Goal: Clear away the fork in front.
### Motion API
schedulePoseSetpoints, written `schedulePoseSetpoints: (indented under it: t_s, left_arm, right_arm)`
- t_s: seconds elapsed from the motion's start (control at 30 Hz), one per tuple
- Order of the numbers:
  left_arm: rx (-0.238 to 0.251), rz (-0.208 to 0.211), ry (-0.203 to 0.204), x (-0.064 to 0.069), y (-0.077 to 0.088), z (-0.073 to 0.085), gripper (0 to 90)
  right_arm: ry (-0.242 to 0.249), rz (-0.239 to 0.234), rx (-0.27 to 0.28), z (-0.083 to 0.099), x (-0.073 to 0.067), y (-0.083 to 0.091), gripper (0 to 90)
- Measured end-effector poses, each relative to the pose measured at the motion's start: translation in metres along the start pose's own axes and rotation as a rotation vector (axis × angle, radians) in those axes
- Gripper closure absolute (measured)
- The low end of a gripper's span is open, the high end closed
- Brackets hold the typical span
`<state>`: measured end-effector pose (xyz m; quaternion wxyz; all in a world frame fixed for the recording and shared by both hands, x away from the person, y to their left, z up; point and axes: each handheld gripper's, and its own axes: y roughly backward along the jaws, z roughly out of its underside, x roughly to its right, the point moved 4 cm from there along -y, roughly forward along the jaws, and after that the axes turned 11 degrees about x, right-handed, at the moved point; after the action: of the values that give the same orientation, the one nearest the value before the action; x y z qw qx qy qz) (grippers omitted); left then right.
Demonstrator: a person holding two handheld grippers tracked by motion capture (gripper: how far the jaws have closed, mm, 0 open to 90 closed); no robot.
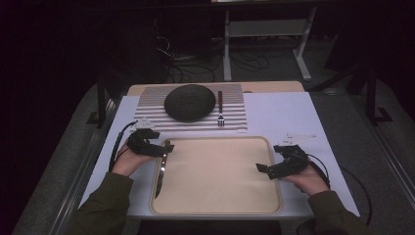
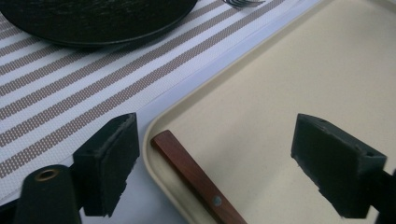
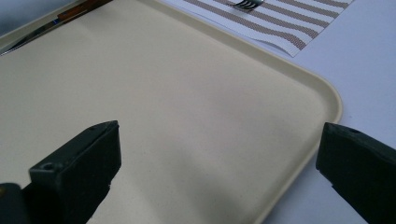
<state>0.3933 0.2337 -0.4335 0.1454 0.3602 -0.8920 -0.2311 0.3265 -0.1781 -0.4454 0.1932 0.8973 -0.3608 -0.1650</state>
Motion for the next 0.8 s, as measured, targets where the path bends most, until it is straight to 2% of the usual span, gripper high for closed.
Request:
schedulePoseSetpoints:
  t_s: [0.2,0.4,0.57,0.8]
  left_arm:
    - [0.008,0.005,-0.004,0.003,-0.006,-0.005,10.3]
    - [0.018,0.005,0.012,0.006,-0.016,-0.012,0.1]
    - [0.015,0.027,0.013,0.01,-0.024,-0.018,0.0]
    - [0.023,0.032,0.013,0.013,-0.033,-0.025,0.0]
  right_arm:
    - [-0.003,0.001,0.0,0.0,0.0,0.0,0.0]
    - [-0.004,-0.001,0.001,0.0,0.0,0.0,0.0]
    - [-0.006,-0.001,0.003,0.0,0.0,0.001,0.0]
    - [-0.009,-0.002,0.005,0.0,0.0,0.001,0.0]
